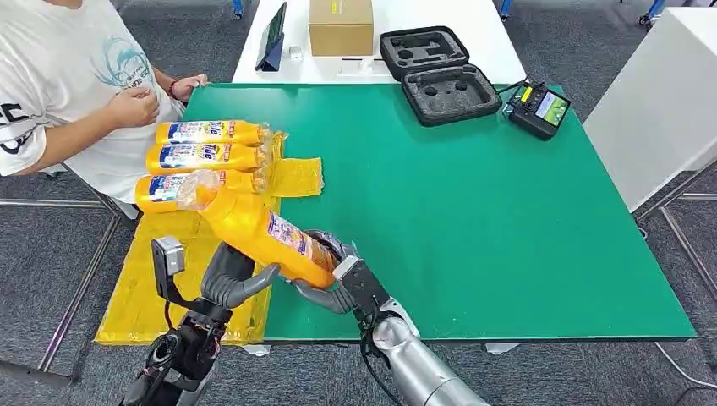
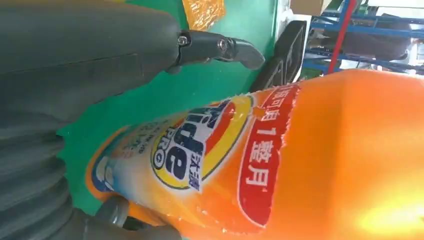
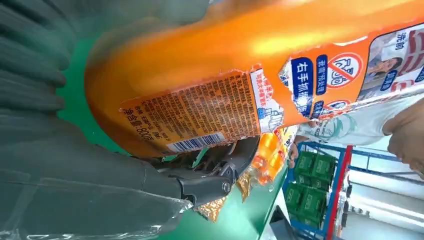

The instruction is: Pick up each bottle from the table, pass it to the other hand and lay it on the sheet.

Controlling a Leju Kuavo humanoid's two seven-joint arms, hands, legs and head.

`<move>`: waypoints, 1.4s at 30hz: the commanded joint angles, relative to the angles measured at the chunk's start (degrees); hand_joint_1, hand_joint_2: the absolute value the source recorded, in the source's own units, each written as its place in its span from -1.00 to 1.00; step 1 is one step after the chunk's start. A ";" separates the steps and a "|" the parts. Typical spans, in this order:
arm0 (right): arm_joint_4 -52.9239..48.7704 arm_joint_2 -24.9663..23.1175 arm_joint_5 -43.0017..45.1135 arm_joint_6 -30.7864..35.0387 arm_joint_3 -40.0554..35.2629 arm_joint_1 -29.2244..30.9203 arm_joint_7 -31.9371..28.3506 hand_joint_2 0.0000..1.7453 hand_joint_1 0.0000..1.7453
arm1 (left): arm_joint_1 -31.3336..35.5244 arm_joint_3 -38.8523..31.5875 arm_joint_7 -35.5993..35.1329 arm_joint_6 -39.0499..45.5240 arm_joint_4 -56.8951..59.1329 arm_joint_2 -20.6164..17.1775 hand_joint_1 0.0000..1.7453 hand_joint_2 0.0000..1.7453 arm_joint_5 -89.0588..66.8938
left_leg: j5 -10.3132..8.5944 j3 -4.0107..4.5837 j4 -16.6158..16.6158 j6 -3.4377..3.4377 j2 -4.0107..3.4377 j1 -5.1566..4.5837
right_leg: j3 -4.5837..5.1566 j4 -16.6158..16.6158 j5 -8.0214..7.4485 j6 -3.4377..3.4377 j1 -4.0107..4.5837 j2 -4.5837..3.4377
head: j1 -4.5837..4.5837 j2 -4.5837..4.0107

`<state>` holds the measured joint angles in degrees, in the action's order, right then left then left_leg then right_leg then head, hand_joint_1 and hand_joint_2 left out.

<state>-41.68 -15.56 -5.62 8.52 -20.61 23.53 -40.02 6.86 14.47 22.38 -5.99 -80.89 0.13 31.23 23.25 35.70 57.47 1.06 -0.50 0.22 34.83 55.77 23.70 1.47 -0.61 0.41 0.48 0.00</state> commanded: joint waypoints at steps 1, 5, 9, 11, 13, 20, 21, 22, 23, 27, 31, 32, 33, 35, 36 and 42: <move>2.76 0.72 1.43 0.63 -0.85 2.87 0.02 1.00 1.00 | -0.81 4.70 -2.39 -1.96 -0.84 -1.41 -1.00 1.00 1.20 | 0.15 -0.29 0.01 -0.05 0.01 0.04 | -0.30 -0.02 0.12 -0.05 0.03 -0.05 | 0.00 0.00; 3.18 0.72 0.92 0.66 -1.49 2.73 1.33 1.00 1.00 | -1.14 5.35 -1.95 -1.86 -2.13 -1.45 -1.00 1.00 0.06 | 0.07 -0.19 -0.03 -0.03 0.02 0.01 | -0.19 -0.03 0.07 -0.03 0.01 -0.02 | 0.00 0.00; 3.18 0.72 0.92 0.66 -1.49 2.73 1.33 1.00 1.00 | -1.14 5.35 -1.95 -1.86 -2.13 -1.45 -1.00 1.00 0.06 | 0.12 -0.29 -0.01 -0.06 0.05 0.04 | -0.30 -0.03 0.11 -0.05 0.04 -0.02 | 0.00 0.00; 3.18 0.72 0.92 0.66 -1.49 2.73 1.33 1.00 1.00 | -1.14 5.35 -1.95 -1.86 -2.13 -1.45 -1.00 1.00 0.06 | 0.05 -0.15 -0.03 -0.03 0.04 0.00 | -0.15 -0.02 0.06 -0.03 0.01 0.00 | 0.00 0.00; 3.37 0.64 0.14 0.90 -2.20 2.78 1.55 1.00 1.00 | -0.93 5.32 -1.97 -1.83 -2.17 -1.41 -1.00 1.00 -0.10 | 0.10 -0.26 -0.02 -0.05 0.03 0.03 | -0.25 -0.03 0.09 -0.05 0.03 -0.02 | 0.00 0.00; 6.83 -1.92 -5.91 0.16 -9.67 2.64 4.04 1.00 1.00 | 2.51 5.66 -2.73 -1.38 0.31 -0.24 -1.00 1.00 0.10 | 0.04 -0.11 -0.01 -0.04 0.06 0.03 | -0.11 -0.02 0.05 -0.04 0.02 0.02 | -0.02 0.00; 7.87 -2.33 -6.82 -0.15 -10.98 2.63 4.70 1.00 1.00 | 2.85 5.31 -2.73 -1.11 0.75 -0.04 -1.00 1.00 0.54 | 0.10 -0.23 0.01 -0.06 0.07 0.06 | -0.24 -0.01 0.11 -0.06 0.06 0.01 | 0.00 0.00; 8.21 -2.38 -7.68 0.32 -11.73 2.61 4.92 1.00 1.00 | 2.86 4.95 -2.59 -0.83 0.77 0.04 -1.00 1.00 0.84 | 0.05 -0.17 -0.03 -0.05 0.07 0.03 | -0.15 -0.02 0.07 -0.05 0.03 0.02 | -0.02 0.00; 8.57 -2.46 -8.17 0.16 -12.24 2.59 5.21 1.00 1.00 | 2.72 4.56 -2.21 -0.39 0.54 0.09 -1.00 1.00 1.05 | 0.10 -0.28 -0.01 -0.07 0.12 0.07 | -0.29 -0.03 0.12 -0.07 0.06 0.05 | 0.00 0.00; 9.57 -2.05 -10.55 -0.87 -14.41 3.19 6.42 1.00 1.00 | 2.44 3.33 -0.60 1.73 -0.05 0.01 -0.98 1.00 1.13 | 0.12 -0.30 0.00 -0.06 0.10 0.09 | -0.31 -0.05 0.13 -0.06 0.08 0.03 | -0.02 0.00; 10.02 -2.23 -11.65 -1.79 -15.36 3.44 6.99 1.00 1.00 | 3.25 2.45 0.82 5.02 0.50 0.35 -0.76 1.00 0.46 | 0.11 -0.30 -0.01 -0.06 0.21 0.08 | -0.34 -0.05 0.15 -0.06 0.07 0.14 | 0.04 0.00; 10.04 -2.25 -12.01 -1.89 -15.64 3.44 7.10 1.00 1.00 | 3.36 2.12 1.39 6.39 0.38 0.42 -0.60 1.00 0.06 | 0.15 -0.41 -0.01 -0.07 0.22 0.08 | -0.44 -0.05 0.20 -0.08 0.07 0.14 | -0.02 0.00; 10.10 -2.32 -12.32 -2.17 -16.01 3.43 7.18 1.00 1.00 | 3.40 1.65 1.76 7.48 0.12 0.58 -0.12 1.00 0.08 | 0.05 -0.16 -0.01 -0.04 0.12 0.06 | -0.17 -0.04 0.08 -0.04 0.05 0.08 | 0.00 0.00; 10.25 -2.43 -12.42 -2.37 -16.11 3.42 7.24 1.00 1.00 | 3.34 1.40 2.23 8.50 -0.21 0.34 0.96 1.00 0.15 | 0.13 -0.34 -0.01 -0.07 0.16 0.08 | -0.35 -0.04 0.16 -0.07 0.08 0.08 | 0.00 0.00; 10.34 -2.36 -12.42 -2.54 -16.13 3.46 7.24 1.00 1.00 | 3.26 1.25 2.19 8.49 -0.23 0.15 1.00 1.00 0.34 | 0.06 -0.18 -0.02 -0.06 0.14 0.07 | -0.19 -0.05 0.09 -0.05 0.06 0.09 | 0.00 0.00; 10.91 -2.09 -11.76 -2.69 -15.36 4.03 6.59 1.00 1.00 | 3.55 1.31 2.86 9.01 -0.37 -0.18 1.00 1.00 1.11 | 0.10 -0.28 0.00 -0.08 0.21 0.09 | -0.32 -0.05 0.15 -0.07 0.08 0.14 | 0.00 0.00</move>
<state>-35.21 -17.46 -16.63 7.82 -31.28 27.75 -32.46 5.86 16.55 24.55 2.19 -83.25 -0.57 31.43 23.25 35.69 57.48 1.05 -0.52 0.22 34.88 55.76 23.70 1.47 -0.61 0.38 0.48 0.00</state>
